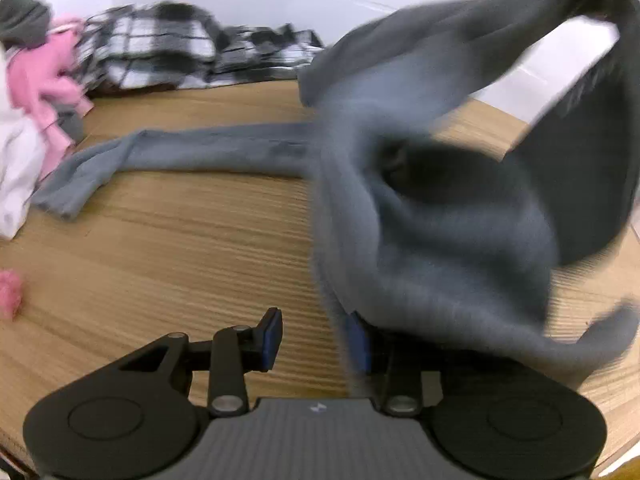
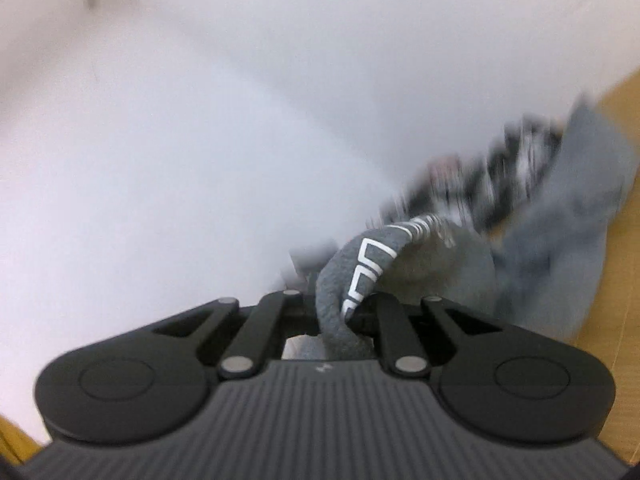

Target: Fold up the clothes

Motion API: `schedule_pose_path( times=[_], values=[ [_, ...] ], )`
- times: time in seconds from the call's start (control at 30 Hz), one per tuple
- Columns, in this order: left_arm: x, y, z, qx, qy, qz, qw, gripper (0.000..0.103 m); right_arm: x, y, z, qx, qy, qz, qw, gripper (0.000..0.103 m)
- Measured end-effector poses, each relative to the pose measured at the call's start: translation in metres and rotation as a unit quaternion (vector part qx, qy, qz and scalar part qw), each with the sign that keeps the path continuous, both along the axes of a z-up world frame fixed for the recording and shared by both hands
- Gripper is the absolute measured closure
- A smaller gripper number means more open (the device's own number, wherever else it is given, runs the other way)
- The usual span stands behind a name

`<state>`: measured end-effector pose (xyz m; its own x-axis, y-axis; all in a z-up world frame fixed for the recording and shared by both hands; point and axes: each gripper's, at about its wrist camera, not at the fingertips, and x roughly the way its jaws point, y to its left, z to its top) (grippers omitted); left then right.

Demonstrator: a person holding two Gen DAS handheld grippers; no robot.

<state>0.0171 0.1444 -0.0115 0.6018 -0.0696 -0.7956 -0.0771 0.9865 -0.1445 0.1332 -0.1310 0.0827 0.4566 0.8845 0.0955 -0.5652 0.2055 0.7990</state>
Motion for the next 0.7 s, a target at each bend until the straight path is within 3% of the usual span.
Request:
schedule_pose_path(
  times=[0.1,0.2,0.27,0.33,0.4,0.47,0.5,0.6,0.63,0.67,0.7],
  values=[
    [0.008,-0.018,0.002,-0.002,-0.001,-0.024,0.9997,0.063,-0.005,-0.059,0.033,0.015,-0.023,-0.066,0.997,0.092],
    [0.015,-0.044,0.007,-0.006,-0.006,-0.047,0.9988,0.062,-0.005,-0.114,0.064,-0.048,-0.043,-0.143,0.988,0.092],
    [0.019,-0.067,0.011,-0.004,-0.007,-0.067,0.9977,0.061,0.002,-0.152,0.085,-0.117,-0.054,-0.196,0.972,0.092],
    [0.022,-0.092,0.014,0.004,-0.006,-0.085,0.9964,0.06,0.016,-0.191,0.097,-0.188,-0.052,-0.257,0.947,0.092],
    [0.024,-0.116,0.014,0.009,-0.002,-0.095,0.9954,0.059,0.037,-0.235,0.101,-0.256,-0.031,-0.319,0.912,0.092],
    [0.024,-0.139,0.009,0.014,0.008,-0.1,0.9948,0.059,0.068,-0.275,0.084,-0.351,0.017,-0.378,0.856,0.093],
    [0.024,-0.15,0.005,0.019,0.016,-0.102,0.9945,0.059,0.088,-0.29,0.062,-0.415,0.057,-0.388,0.821,0.092],
    [0.024,-0.177,-0.004,0.042,0.032,-0.103,0.9933,0.059,0.142,-0.329,-0.019,-0.59,0.199,-0.37,0.69,0.091],
    [0.024,-0.184,-0.007,0.05,0.036,-0.102,0.9929,0.059,0.145,-0.334,-0.042,-0.61,0.231,-0.36,0.667,0.091],
    [0.025,-0.188,-0.008,0.055,0.039,-0.099,0.9929,0.059,0.14,-0.335,-0.058,-0.616,0.235,-0.353,0.664,0.09],
    [0.026,-0.193,-0.009,0.059,0.041,-0.096,0.9928,0.059,0.131,-0.333,-0.069,-0.619,0.217,-0.344,0.672,0.087]
  ],
)
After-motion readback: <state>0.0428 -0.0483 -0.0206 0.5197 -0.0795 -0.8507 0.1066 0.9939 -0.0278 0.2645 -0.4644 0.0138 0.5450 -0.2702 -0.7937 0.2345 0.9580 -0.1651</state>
